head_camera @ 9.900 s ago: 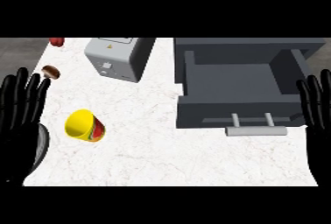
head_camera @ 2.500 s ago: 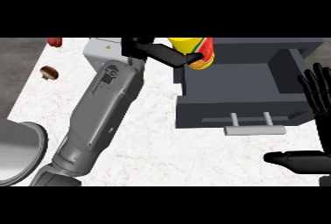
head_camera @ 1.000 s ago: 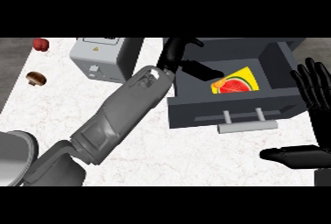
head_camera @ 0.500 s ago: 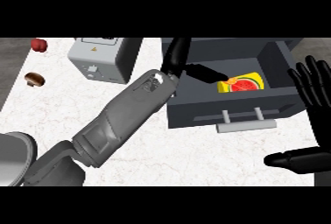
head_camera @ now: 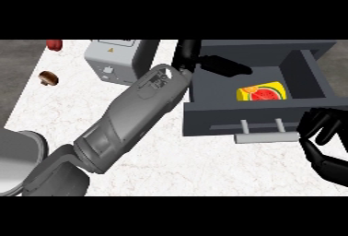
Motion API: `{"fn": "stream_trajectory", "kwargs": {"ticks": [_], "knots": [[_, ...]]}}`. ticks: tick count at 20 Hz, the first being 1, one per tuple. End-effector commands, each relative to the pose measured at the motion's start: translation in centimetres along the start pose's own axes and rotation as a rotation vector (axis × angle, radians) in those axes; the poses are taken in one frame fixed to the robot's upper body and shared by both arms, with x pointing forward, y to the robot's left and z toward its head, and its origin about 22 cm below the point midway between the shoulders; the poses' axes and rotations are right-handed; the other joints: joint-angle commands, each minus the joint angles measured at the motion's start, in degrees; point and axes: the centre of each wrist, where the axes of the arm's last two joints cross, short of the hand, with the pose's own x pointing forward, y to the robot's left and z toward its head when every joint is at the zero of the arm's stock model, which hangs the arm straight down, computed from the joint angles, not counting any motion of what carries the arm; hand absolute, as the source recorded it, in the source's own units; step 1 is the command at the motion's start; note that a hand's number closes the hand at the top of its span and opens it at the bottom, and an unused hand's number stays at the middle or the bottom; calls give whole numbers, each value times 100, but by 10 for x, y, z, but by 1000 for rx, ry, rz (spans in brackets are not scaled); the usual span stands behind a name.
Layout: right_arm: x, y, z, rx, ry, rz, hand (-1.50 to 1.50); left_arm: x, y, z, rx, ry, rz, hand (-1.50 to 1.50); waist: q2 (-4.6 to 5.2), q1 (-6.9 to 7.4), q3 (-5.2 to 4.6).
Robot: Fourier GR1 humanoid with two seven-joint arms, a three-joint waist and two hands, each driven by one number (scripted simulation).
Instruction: Pick up the cup, place it into the drawer and close the drawer
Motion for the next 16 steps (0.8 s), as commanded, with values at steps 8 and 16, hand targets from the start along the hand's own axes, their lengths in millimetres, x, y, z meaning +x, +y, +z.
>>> {"fn": "stream_trajectory", "kwargs": {"ticks": [8, 16], "knots": [[13, 30, 9, 69, 144, 260, 150, 11, 79, 2, 77, 19, 73, -150, -100, 382, -9], [-11, 42, -26, 25, 162, 415, 150, 8, 113, 41, 112, 18, 135, -150, -74, 437, -4]]}}
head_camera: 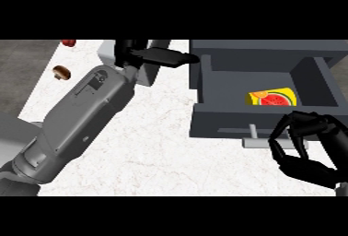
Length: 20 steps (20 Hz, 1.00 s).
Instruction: Pick up the cup, place it into the drawer and close the drawer
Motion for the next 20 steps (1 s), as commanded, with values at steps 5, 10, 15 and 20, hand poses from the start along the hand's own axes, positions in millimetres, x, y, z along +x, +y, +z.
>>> {"fn": "stream_trajectory", "kwargs": {"ticks": [5, 10, 15, 20], "knots": [[-15, 39, -41, 100, 18, 254, 150, -7, 51, 32, 38, 16, 27, -150, 34, 68, -1], [-43, 55, -44, 210, 68, 470, 150, -8, 81, 55, 41, 23, 35, -150, 30, 108, 0], [-80, 94, -60, 266, 83, 576, 150, -4, 115, 78, 68, 7, 25, -150, 44, 112, 5], [-122, 95, -80, 250, 108, 573, 150, 6, 141, 99, 65, 23, 21, -150, 49, 33, 7]]}}
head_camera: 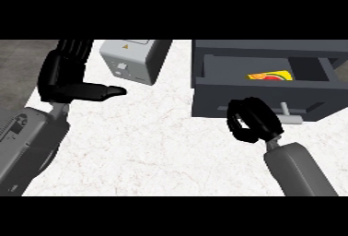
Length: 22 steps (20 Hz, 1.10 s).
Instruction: Pick up the cup, place it into the drawer and close the drawer
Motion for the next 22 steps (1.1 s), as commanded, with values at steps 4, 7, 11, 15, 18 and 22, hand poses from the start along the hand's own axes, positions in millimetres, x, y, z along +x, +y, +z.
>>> {"fn": "stream_trajectory", "kwargs": {"ticks": [4, 7, 11, 15, 18, 22], "knots": [[-34, 22, -41, 23, 22, 15, 150, -1, 35, 25, 7, 11, 13, -150, 39, 18, 5], [-42, 0, -64, 46, 61, -25, 150, -1, 41, 28, 8, -4, -2, -150, 64, 87, 6], [-42, -12, -85, 56, 62, -39, 150, -12, 45, 25, 3, -2, 13, -150, 125, 105, 6], [-67, -18, -73, 55, 135, -60, 150, -2, 47, 34, -30, 2, 33, -150, 155, 266, 14], [-83, -51, -73, 48, 143, -82, 150, -6, 43, 34, -45, 2, 48, -150, 203, 302, 18], [-85, -57, -73, 35, 147, -113, 150, -6, 40, 29, -62, -5, 48, -150, 265, 340, 23]]}}
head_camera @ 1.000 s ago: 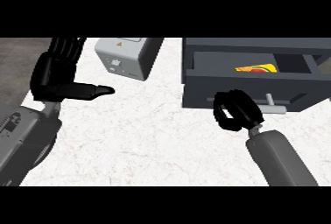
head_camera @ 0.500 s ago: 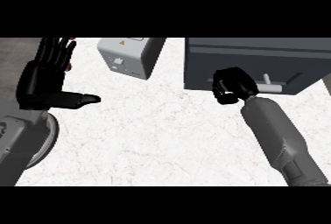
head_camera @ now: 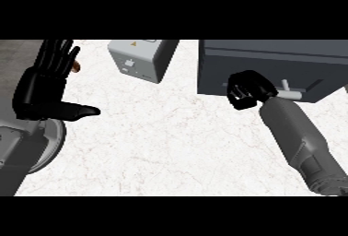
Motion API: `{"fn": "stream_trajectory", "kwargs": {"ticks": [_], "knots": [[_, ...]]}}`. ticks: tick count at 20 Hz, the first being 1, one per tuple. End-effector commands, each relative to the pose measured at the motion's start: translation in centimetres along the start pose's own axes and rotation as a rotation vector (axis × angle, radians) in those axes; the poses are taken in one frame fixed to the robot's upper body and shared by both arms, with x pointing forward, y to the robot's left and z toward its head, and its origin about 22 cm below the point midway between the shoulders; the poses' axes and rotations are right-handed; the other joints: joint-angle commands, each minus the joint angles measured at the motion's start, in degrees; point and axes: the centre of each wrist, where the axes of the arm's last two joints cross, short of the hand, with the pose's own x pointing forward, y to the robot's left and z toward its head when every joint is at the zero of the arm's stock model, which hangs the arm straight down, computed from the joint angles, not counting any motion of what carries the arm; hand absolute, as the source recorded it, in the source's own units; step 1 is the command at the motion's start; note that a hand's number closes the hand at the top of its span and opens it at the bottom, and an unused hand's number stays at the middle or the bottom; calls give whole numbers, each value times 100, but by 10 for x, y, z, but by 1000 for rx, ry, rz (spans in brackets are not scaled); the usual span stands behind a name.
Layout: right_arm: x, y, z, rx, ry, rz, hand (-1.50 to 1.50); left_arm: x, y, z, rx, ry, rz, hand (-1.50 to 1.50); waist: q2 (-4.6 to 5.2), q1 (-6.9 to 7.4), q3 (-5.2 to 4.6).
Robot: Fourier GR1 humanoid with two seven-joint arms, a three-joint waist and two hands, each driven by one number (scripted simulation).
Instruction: Pick up the cup, place it into the drawer and close the drawer
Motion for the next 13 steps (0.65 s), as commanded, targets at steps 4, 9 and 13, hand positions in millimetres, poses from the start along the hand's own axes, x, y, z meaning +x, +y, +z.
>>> {"fn": "stream_trajectory", "kwargs": {"ticks": [4, 9, 13], "knots": [[-18, -58, 6, -103, 112, -25, 150, -6, -8, 0, -42, -13, 30, -150, 238, 127, 38], [-21, -73, 9, -155, 95, -55, 150, -12, -13, 6, -53, 14, 39, -150, 226, 168, 40], [-20, -80, 8, -179, 74, -59, 150, -9, -12, -1, -50, 10, 48, -150, 245, 182, 41]]}}
